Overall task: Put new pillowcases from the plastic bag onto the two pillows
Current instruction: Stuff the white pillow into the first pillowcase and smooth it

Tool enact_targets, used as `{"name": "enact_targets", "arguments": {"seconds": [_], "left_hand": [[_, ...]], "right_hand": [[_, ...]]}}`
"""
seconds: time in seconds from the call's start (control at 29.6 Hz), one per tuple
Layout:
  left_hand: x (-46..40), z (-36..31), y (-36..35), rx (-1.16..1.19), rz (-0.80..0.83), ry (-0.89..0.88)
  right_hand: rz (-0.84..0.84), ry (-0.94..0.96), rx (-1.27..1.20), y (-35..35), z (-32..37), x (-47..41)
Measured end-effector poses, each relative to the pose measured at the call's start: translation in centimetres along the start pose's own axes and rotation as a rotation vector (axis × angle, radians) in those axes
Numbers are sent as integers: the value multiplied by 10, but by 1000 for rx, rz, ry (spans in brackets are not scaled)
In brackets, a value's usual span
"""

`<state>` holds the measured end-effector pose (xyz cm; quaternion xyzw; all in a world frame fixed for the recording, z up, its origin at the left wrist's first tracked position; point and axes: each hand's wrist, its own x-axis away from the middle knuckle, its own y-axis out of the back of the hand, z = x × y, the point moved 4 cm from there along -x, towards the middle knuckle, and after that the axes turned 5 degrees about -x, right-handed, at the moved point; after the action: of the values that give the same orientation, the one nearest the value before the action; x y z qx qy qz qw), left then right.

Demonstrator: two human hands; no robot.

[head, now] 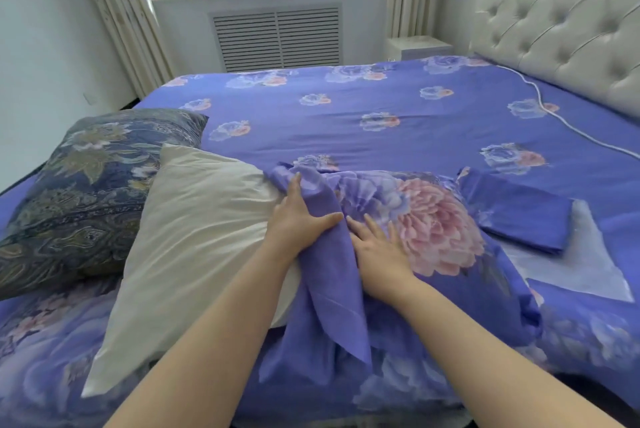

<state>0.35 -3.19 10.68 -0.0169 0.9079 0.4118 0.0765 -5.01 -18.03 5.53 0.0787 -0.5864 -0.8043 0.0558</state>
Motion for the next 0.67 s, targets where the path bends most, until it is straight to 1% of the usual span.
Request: {"name": "enact_targets", "arguments": {"seconds": [0.1,0.17,0.27,0.3,0.34,0.4,0.44,0.47,0.51,0.54,0.57,0.61,0.67], "left_hand": [[4,9,-5,72,-20,36],[2,16,-2,213,-13,85],[-4,17,3,320,35,90],[-6,18,7,359,15,85],[-9,22,15,416,-53,95],[-13,38,42,487,-257,148],[-15,50,59,456,-357,156],[-16,63,76,353,-446,150],[-17,77,93,191,-503,143],[-17,90,105,19,-521,151],[-16,103,112,-125,-494,188],[-16,113,113,-208,-440,234],[-15,121,105,-230,-321,292]], "right_hand": [[21,45,-61,-3,10,0],[13,83,-104,-4,23,1],[67,181,-184,-11,55,4],[85,213,-205,-14,65,4],[78,239,-238,-15,72,4],[-17,248,-376,-9,72,0],[-66,210,-451,-7,65,-2],[-89,158,-479,-6,54,-3],[-80,115,-424,-8,42,-4],[-48,95,-308,-13,32,-3],[-13,95,-205,-18,26,-1],[3,101,-159,-23,22,1],[-24,84,-177,-24,20,3]]}}
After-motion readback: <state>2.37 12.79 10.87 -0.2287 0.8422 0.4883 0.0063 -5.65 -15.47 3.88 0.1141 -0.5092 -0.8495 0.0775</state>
